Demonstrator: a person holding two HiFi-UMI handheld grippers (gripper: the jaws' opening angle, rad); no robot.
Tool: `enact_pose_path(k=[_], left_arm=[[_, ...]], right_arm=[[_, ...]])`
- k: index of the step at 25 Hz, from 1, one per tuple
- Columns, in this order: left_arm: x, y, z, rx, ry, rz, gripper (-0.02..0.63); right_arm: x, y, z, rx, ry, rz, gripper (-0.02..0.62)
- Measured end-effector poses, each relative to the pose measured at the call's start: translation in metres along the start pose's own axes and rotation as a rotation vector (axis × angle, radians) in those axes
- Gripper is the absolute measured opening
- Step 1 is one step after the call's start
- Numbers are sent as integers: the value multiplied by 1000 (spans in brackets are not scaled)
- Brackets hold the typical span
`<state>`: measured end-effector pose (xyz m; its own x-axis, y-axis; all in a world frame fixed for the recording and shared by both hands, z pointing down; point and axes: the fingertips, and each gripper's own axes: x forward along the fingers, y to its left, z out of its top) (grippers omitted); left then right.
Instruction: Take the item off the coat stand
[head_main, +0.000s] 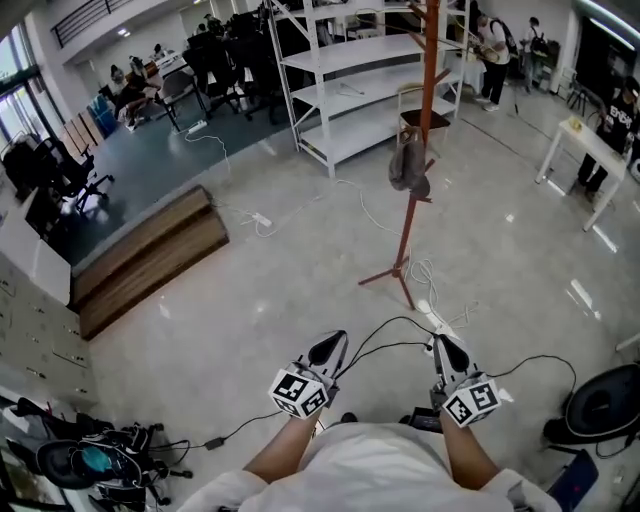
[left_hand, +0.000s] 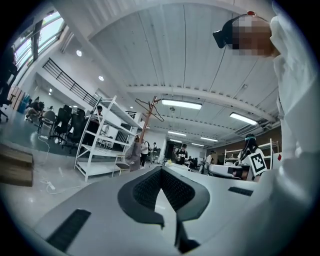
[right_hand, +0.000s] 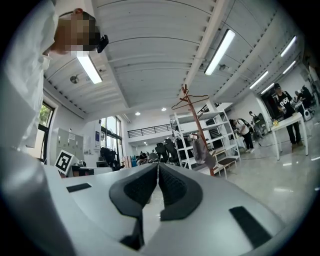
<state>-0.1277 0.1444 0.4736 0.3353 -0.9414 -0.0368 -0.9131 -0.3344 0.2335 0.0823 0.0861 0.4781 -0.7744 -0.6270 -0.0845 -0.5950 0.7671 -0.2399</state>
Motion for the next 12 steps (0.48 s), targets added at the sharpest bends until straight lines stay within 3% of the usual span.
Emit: enact_pose_path(k=[3, 8, 12], left_arm=[[-2, 7, 7, -12, -3, -17, 12], [-2, 29, 19, 40, -15, -30, 12], [-2, 51, 13, 14, -4, -39, 12]], right_arm=[[12, 9, -3, 19, 21, -1, 26], [40, 18, -3, -13, 13, -10, 26], [55, 24, -5, -4, 17, -19, 26]])
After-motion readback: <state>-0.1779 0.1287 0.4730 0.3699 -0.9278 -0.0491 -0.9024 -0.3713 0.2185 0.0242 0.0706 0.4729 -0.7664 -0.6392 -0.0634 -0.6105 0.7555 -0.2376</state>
